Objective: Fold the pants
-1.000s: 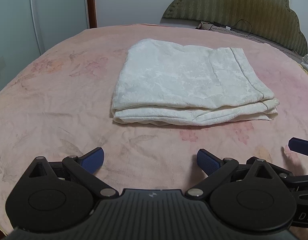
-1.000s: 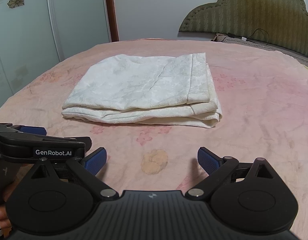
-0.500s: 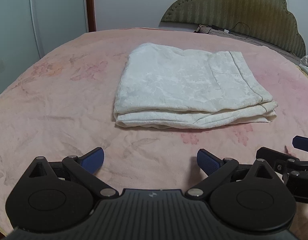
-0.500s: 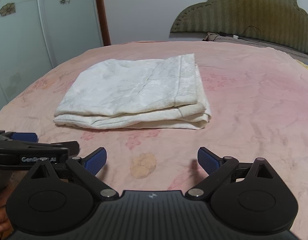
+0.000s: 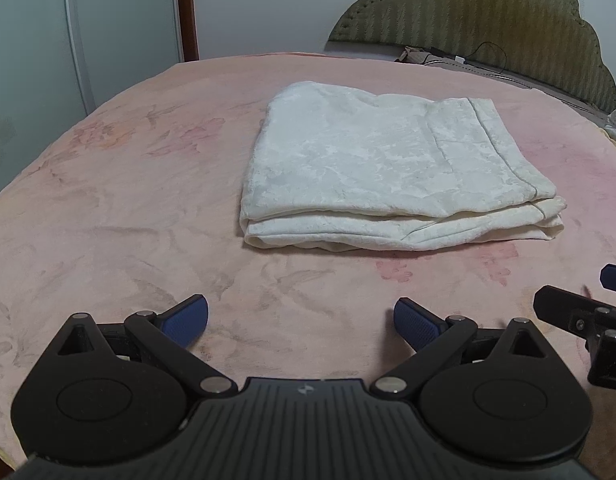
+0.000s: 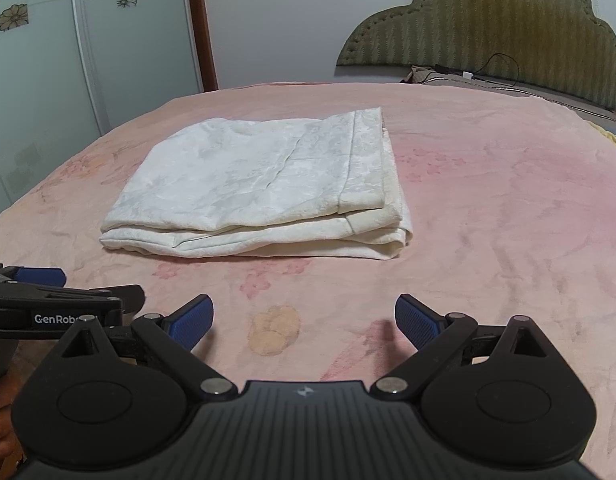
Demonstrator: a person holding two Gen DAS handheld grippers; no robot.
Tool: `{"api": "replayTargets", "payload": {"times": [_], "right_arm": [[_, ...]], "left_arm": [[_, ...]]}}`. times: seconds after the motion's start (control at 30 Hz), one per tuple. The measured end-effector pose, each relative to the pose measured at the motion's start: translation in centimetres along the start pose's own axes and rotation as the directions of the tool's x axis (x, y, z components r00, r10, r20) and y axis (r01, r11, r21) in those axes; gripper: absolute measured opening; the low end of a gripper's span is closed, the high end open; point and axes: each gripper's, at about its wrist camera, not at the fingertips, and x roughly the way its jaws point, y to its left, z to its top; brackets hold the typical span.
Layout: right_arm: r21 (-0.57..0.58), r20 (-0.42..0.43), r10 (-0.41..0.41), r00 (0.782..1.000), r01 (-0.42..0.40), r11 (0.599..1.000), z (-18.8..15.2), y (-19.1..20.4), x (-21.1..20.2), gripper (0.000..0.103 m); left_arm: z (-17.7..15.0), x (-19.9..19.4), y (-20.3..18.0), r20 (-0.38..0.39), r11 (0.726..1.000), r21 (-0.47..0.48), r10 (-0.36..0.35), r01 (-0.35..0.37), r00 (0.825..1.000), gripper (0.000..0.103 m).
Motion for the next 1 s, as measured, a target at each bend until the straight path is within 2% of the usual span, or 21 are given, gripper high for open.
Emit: {"api": "replayTargets", "payload": {"times": [1.0], "right_arm": [[-0.009,-0.004,0.009,1.000,-0.009,1.000,-0.11,0.27,0.15,0.098]], "left_arm": [[-0.12,0.08,0.02,-0.004,1.000,-0.002,0.001,-0.001,1.000,0.101]]}}
